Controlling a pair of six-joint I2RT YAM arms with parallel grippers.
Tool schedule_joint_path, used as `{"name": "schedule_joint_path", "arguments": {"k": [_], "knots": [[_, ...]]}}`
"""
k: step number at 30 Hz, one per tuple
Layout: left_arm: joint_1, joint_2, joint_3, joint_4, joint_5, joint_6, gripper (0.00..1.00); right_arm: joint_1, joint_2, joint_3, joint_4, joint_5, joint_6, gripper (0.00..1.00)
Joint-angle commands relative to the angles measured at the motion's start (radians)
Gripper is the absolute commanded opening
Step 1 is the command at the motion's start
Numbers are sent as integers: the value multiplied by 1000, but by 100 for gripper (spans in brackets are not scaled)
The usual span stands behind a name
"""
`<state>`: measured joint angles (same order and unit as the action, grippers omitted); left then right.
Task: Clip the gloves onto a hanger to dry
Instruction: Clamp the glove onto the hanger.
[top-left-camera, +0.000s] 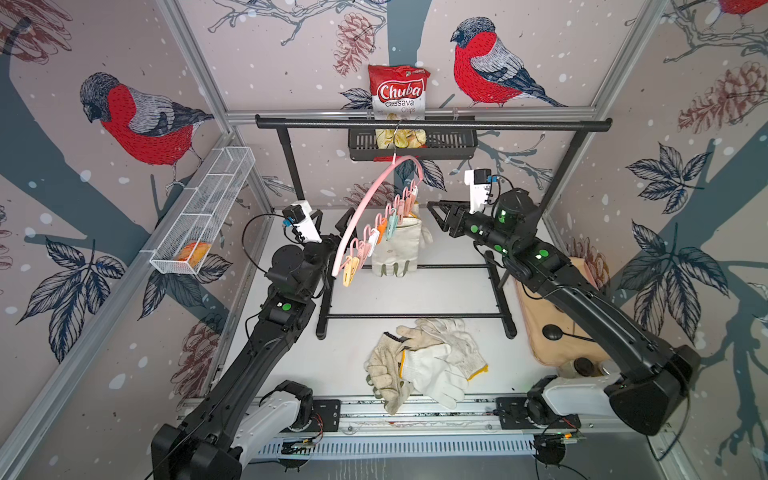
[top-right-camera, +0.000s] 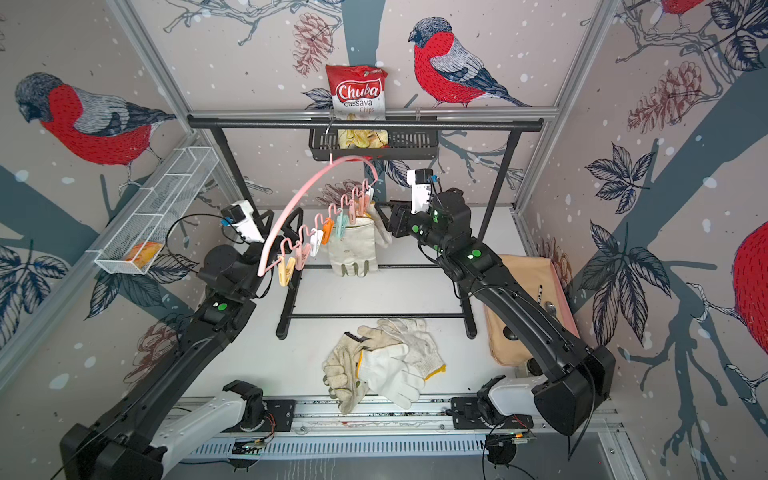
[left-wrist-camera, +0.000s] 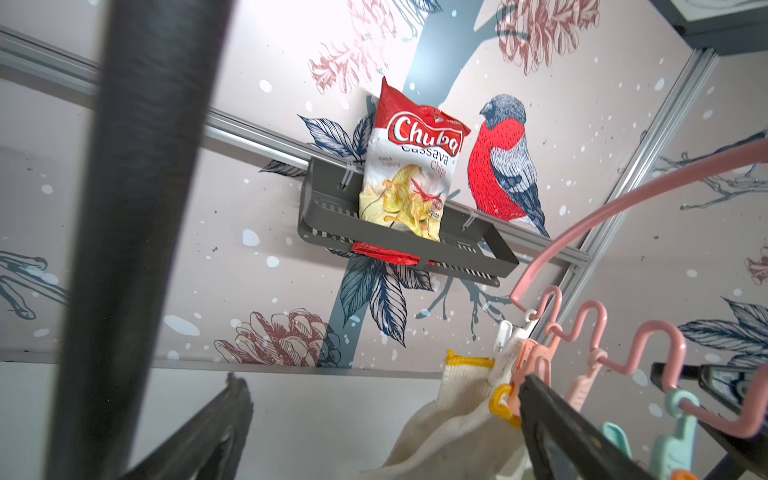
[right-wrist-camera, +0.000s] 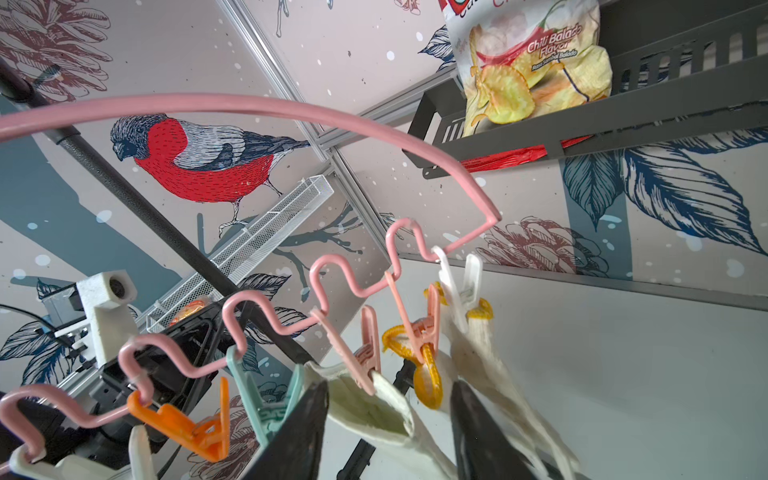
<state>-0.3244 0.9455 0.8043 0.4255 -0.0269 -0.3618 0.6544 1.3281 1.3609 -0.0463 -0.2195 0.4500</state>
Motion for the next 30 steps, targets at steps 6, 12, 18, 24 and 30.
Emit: {"name": "schedule_joint_path", "arguments": {"k": [6,12,18,24,30], "knots": [[6,-108,-39,2,57,85,98,135,5,-1,-94,143,10,45],[10,-132,26,-192,151,37,99,145,-71,-104,-159,244,94,45],[12,-172,48,-400,90,-129,99,178,-182,-268,-290,239,163,44],[13,-244,0,-551,68,-260,98,244,-219,-390,-418,200,187,47],[12,-233,33,-850,9,-352,97,359,-195,-461,-439,148,136,52]]}}
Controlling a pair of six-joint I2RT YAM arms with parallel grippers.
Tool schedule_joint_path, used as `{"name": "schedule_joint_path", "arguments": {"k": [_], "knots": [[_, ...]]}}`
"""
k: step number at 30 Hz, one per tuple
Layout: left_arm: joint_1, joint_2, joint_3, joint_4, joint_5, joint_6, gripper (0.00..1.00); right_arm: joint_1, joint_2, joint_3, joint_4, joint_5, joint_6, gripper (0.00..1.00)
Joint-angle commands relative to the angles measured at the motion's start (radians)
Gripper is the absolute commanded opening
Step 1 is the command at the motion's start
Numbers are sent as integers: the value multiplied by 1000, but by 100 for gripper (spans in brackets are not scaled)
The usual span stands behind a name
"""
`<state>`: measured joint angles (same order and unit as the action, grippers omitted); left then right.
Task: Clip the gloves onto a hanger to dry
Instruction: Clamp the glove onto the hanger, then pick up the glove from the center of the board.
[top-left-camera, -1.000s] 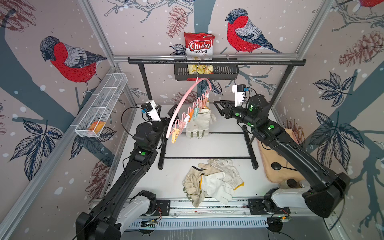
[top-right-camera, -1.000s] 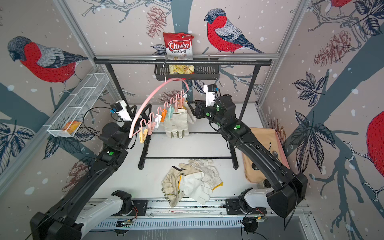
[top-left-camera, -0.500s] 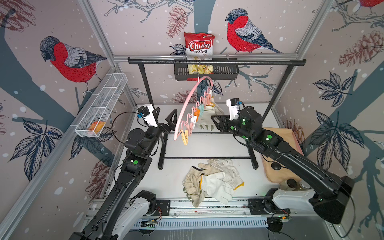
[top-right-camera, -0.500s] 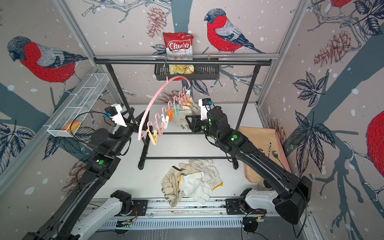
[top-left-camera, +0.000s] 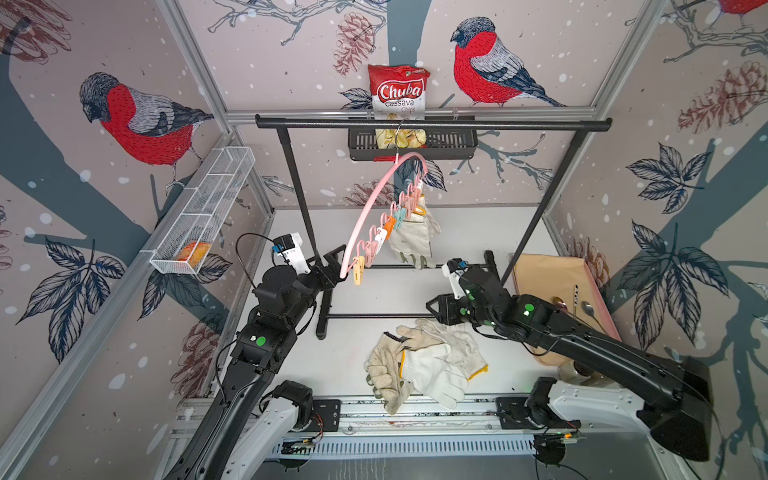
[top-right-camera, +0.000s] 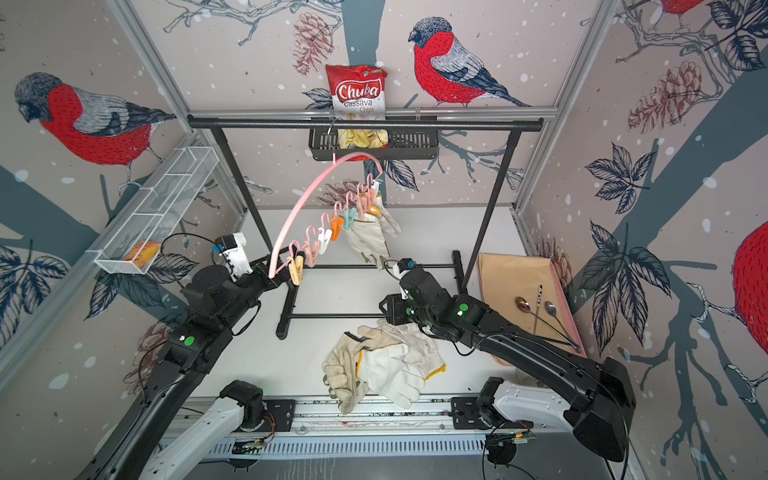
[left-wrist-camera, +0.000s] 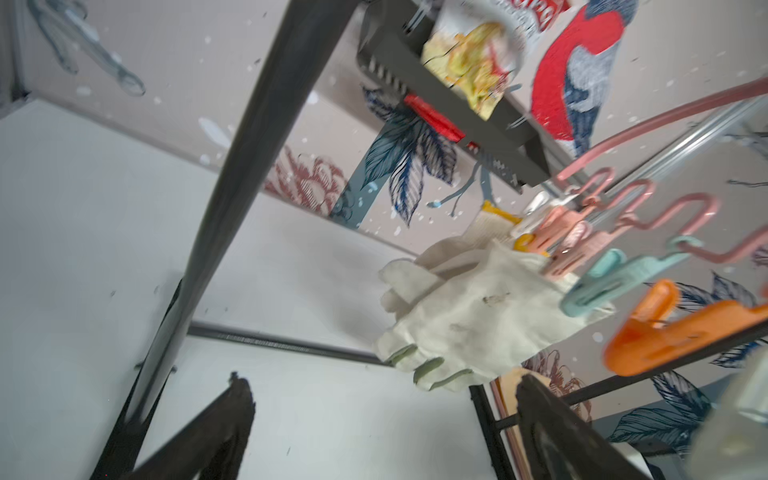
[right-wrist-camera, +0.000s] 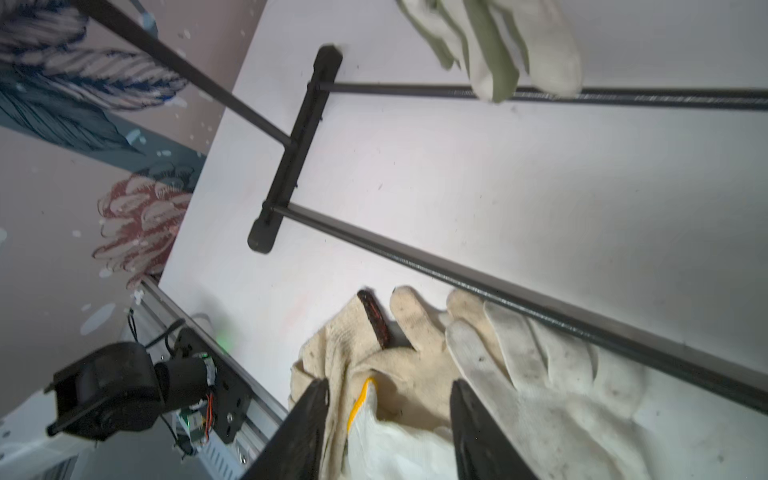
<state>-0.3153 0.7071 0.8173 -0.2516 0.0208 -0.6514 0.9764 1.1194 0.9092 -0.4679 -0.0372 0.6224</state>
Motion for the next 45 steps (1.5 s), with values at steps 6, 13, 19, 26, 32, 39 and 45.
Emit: {"name": "schedule_joint_path", "arguments": {"k": [6,13,19,26,32,39,45], "knots": [[4,22,16,-331,-22,-177,97,175,204,60,-77,-43,-198,53],[4,-52,-55,-320,-25,-252,96,263,494,220,-244,-3,-355,53],[3,-58,-55,-334,-41,-231,96,295,609,290,-273,10,-418,49],[3,-60,-53,-337,-52,-203,96,294,611,299,-267,60,-426,48],[4,-55,-62,-325,-49,-206,96,284,620,301,-275,62,-441,48],[4,-58,-56,-330,-52,-203,96,282,637,277,-272,66,-454,41],[4,-60,-49,-334,-53,-194,93,282,628,267,-256,77,-449,22]]}}
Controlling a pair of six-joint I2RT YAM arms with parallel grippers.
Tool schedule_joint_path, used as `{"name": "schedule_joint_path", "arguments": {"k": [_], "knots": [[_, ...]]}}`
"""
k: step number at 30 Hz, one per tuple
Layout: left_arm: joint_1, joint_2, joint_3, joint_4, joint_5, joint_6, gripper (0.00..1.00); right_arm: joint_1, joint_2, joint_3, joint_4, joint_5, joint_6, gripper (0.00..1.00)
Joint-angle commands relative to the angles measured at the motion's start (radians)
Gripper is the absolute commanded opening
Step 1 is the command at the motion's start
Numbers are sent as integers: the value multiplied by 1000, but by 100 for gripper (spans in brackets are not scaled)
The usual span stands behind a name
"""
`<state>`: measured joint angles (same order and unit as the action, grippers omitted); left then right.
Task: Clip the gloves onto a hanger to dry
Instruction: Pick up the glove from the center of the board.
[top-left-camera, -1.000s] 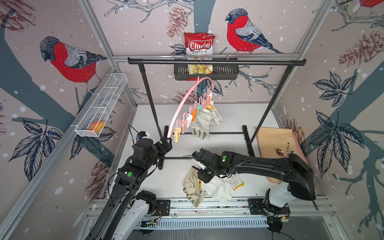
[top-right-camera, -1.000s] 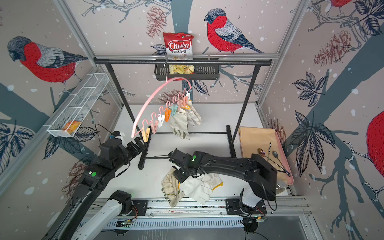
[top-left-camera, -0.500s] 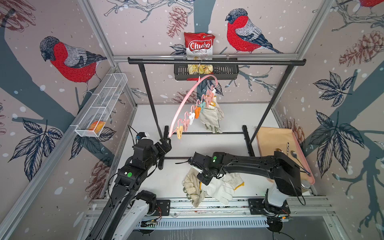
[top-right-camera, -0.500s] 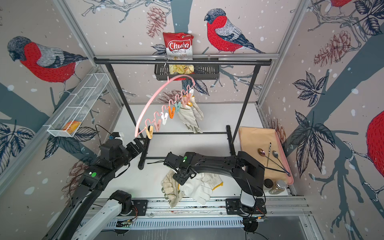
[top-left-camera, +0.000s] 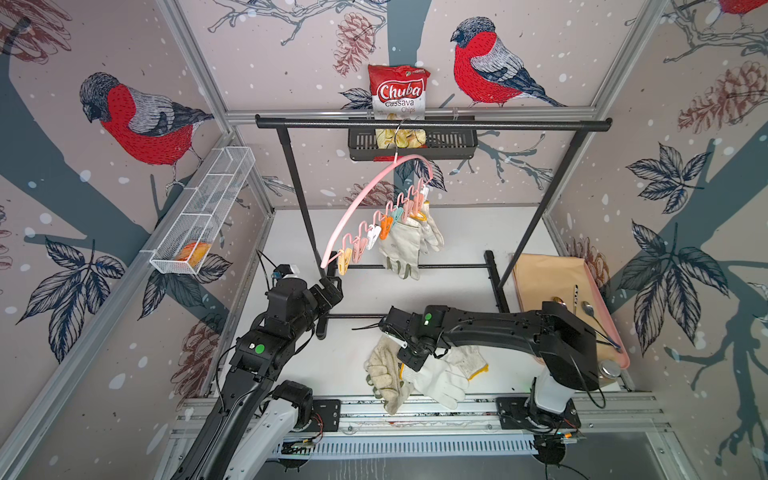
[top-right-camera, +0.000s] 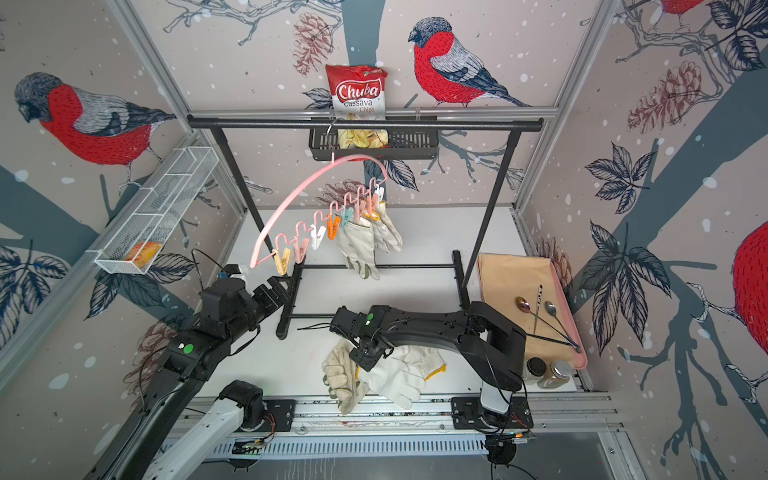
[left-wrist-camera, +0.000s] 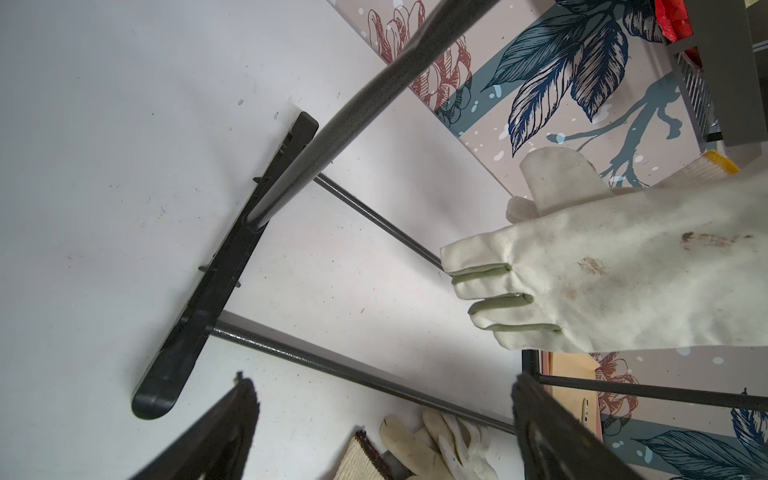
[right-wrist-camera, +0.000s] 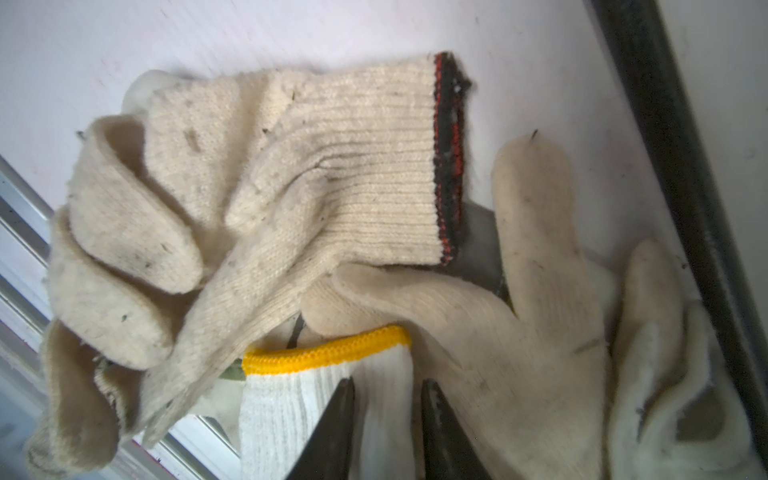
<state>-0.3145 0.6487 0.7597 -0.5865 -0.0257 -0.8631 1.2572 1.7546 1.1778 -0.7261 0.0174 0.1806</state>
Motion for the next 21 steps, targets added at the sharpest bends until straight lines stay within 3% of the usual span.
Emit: {"name": "schedule_joint_path", "arguments": {"k": [1,6,14,21], "knots": [[3,-1,11,1,-6,20,92,1,-13,-2,6,28,-3,17],[3,-1,25,4,-4,34,88,-5,-77,-6,5,47,13,0],[3,-4,59,136,60,192,75,-51,-298,-67,68,29,78,0],[1,-15,62,319,198,392,69,-184,-540,-216,262,-39,187,0]]}}
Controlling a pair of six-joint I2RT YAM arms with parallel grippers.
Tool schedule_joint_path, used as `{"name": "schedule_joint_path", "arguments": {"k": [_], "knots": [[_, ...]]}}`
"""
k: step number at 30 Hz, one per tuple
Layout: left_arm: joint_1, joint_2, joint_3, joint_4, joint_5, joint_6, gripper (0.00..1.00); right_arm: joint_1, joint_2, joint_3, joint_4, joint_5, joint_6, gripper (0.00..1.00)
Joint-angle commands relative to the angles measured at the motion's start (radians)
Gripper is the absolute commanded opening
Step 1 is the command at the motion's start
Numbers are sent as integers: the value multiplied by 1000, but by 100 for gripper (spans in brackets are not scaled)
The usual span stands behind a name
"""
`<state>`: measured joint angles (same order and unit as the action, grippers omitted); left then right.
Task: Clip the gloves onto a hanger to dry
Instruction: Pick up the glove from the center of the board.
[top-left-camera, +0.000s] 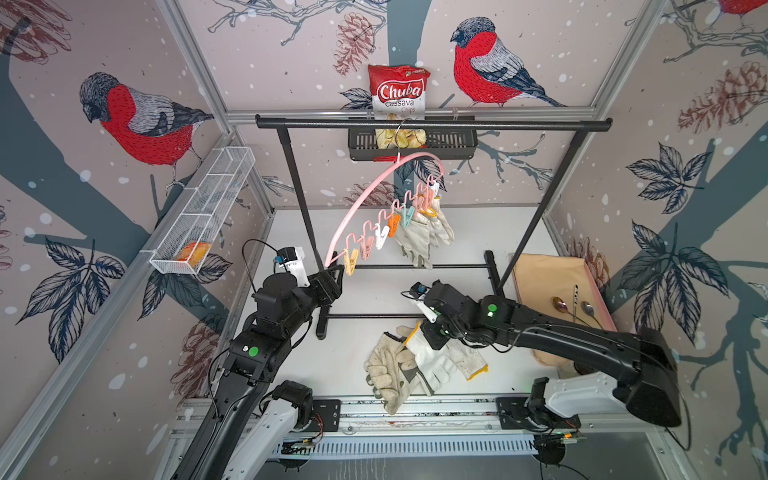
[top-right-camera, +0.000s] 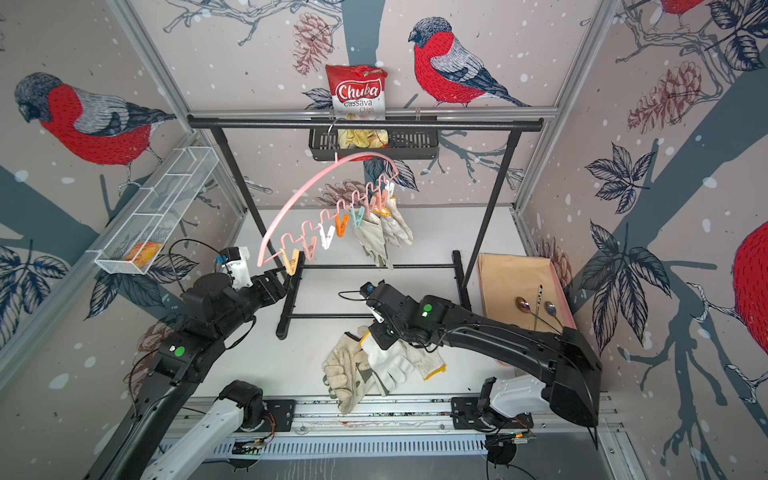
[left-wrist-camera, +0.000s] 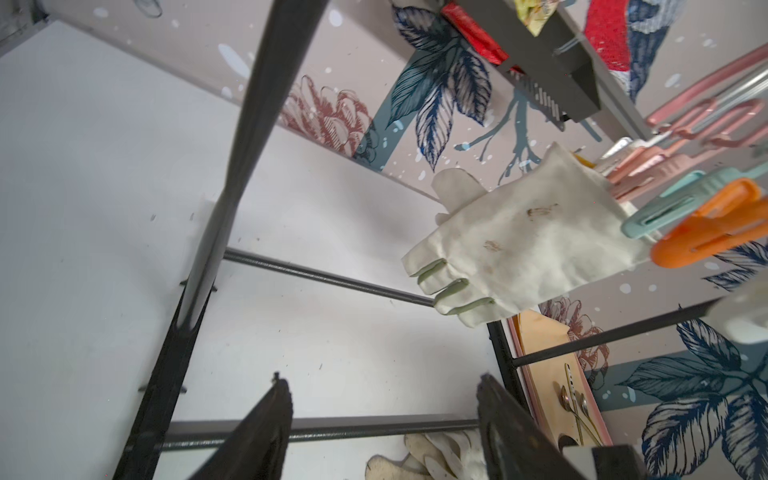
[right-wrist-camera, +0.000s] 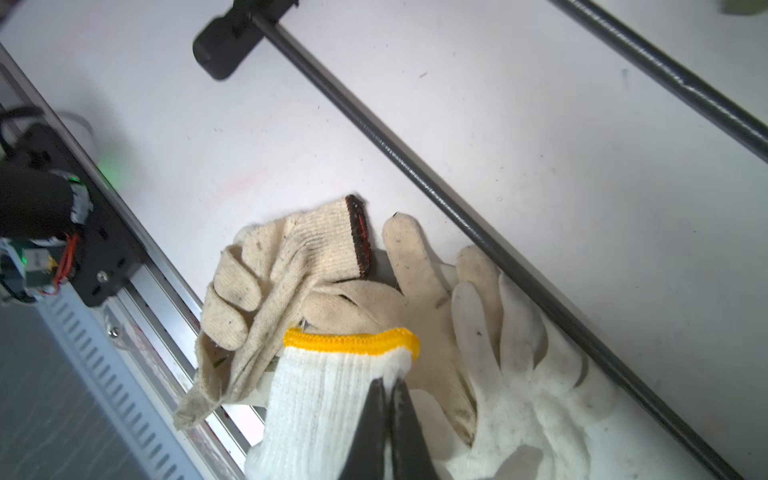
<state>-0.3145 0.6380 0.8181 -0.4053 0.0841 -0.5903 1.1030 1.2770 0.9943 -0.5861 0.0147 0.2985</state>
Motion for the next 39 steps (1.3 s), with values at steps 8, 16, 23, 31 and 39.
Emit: {"name": "schedule_joint_path", "arguments": {"k": [8,16,23,31,39], "knots": [[1,88,-50,276,560,103,60,-127,-291,-104,364,41,151,0],[-44,33,-364,791,636,-270,65,-140,-321,-92,489,83,175,0],[-152,87,-389,873,585,-284,67,-118,-287,-100,594,98,209,0],[-204,112,-428,980,501,-335,66,-70,-243,-83,639,114,217,0],[-227,147,-459,1118,484,-416,59,-38,-208,-69,667,125,221,0]]}}
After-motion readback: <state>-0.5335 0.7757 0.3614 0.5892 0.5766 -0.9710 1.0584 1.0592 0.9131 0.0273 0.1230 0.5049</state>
